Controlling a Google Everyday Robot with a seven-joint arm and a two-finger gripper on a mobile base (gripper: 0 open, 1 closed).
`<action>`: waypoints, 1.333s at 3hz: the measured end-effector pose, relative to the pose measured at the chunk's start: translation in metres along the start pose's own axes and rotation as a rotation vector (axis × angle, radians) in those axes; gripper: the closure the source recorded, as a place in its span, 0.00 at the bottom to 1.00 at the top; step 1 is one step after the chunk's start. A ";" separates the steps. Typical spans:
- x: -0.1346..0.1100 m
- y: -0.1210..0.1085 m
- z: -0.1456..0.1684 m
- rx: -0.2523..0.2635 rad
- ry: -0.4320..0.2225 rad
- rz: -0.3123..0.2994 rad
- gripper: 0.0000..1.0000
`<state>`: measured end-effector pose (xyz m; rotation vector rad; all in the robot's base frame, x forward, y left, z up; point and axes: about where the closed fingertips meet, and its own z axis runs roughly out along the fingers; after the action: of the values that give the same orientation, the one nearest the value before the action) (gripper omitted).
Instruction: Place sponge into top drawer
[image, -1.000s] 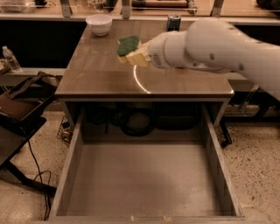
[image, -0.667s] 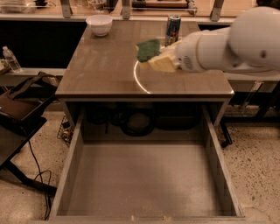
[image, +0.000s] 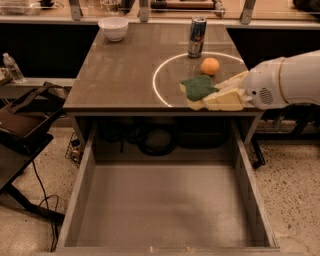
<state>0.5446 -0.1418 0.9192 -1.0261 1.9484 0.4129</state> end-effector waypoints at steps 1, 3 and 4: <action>0.029 0.027 -0.002 -0.062 0.020 -0.008 1.00; 0.039 0.038 0.010 -0.088 0.043 -0.049 1.00; 0.079 0.071 0.028 -0.192 0.074 -0.082 1.00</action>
Offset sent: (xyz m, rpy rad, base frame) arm -0.0232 -0.0006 -0.0154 0.0014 0.0302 0.0432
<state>0.4816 -0.1215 0.8314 -1.2555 1.9520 0.5307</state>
